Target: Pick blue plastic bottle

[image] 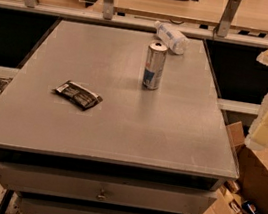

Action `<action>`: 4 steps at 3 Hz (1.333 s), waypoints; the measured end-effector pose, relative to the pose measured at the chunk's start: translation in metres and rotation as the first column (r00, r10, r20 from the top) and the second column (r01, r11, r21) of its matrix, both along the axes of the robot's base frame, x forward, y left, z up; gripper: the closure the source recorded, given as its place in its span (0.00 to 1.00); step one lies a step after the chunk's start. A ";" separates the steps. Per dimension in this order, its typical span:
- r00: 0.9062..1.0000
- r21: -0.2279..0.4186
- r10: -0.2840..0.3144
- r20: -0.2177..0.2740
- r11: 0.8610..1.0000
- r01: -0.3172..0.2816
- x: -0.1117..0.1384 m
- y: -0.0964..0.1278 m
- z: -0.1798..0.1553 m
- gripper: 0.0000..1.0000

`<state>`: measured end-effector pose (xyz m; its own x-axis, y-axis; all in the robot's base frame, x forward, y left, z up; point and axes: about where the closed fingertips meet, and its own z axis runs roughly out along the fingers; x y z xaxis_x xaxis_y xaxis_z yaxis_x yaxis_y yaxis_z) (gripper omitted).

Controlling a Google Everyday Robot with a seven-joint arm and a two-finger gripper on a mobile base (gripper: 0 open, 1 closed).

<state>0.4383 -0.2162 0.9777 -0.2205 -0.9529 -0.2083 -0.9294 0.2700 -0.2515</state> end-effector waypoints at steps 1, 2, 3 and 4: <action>1.000 0.006 0.001 0.010 1.000 -0.001 0.004 0.000 0.002 0.00; 0.999 -0.005 -0.002 0.039 1.000 0.002 0.037 0.001 0.000 0.00; 0.994 -0.010 -0.026 0.107 1.000 0.027 0.104 0.002 0.002 0.00; 0.984 0.039 -0.059 0.170 0.998 0.053 0.176 0.008 0.005 0.00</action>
Offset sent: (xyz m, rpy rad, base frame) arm 0.0999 0.0002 -0.0052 -0.0259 -0.0805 -0.0096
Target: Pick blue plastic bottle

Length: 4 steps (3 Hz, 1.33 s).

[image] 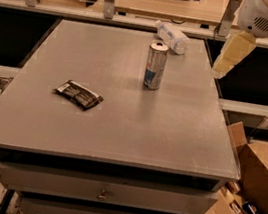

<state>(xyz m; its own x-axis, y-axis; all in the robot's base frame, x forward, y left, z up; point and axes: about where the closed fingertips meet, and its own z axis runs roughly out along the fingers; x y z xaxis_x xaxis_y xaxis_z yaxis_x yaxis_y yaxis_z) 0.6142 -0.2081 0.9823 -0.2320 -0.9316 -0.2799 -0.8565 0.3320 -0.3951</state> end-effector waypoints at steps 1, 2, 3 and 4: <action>0.999 0.058 -0.038 0.034 0.998 0.036 0.070 0.014 -0.007 0.00; 0.996 0.079 -0.048 0.073 0.996 0.042 0.087 0.014 0.007 0.00; 0.996 0.079 -0.048 0.073 0.996 0.042 0.087 0.014 0.007 0.00; 0.997 0.173 -0.061 0.040 0.984 0.053 0.103 0.030 -0.012 0.00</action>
Offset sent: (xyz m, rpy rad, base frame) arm 0.0671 0.0138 -0.0065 0.0546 -0.0334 -0.0355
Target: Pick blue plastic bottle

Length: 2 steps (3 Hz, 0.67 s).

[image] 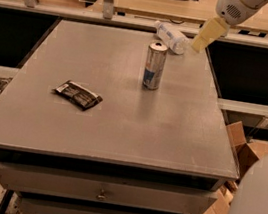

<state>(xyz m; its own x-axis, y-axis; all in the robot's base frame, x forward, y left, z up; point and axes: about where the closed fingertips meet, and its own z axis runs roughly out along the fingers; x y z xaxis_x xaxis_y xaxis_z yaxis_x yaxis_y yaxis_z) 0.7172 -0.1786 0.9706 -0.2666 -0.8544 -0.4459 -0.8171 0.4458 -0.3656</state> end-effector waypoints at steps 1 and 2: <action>0.998 0.142 -0.031 -0.047 0.989 0.038 0.034 0.038 -0.034 0.00; 0.985 0.238 -0.153 -0.081 0.957 0.168 0.075 0.061 -0.065 0.00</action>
Offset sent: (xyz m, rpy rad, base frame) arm 0.1230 0.0772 -0.0851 0.3464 0.0396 -0.3055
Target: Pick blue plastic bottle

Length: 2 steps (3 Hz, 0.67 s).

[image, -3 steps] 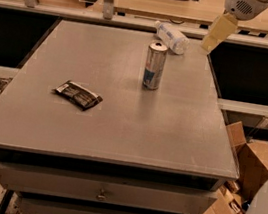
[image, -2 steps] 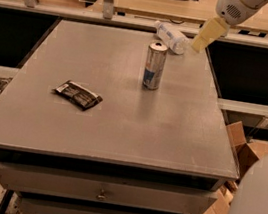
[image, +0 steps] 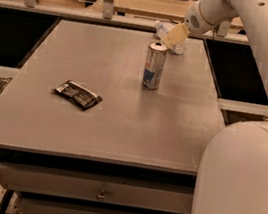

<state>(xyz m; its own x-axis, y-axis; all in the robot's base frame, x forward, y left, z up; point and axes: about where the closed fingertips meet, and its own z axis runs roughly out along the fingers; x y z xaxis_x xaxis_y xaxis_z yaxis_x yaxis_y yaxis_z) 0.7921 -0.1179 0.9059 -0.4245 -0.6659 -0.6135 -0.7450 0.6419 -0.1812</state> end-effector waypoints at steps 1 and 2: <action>1.000 -0.001 0.001 0.000 1.000 -0.001 0.000 0.000 0.000 0.00; 0.999 0.029 -0.029 0.033 0.999 0.028 0.013 -0.002 -0.005 0.00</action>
Offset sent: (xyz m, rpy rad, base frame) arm 0.0334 -0.0093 -0.0082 0.0880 -0.1146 -0.0937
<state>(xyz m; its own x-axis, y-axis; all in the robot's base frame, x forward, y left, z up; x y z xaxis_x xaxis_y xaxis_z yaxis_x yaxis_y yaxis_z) 0.8052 -0.1197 0.9013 -0.4216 -0.6360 -0.6463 -0.7203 0.6679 -0.1874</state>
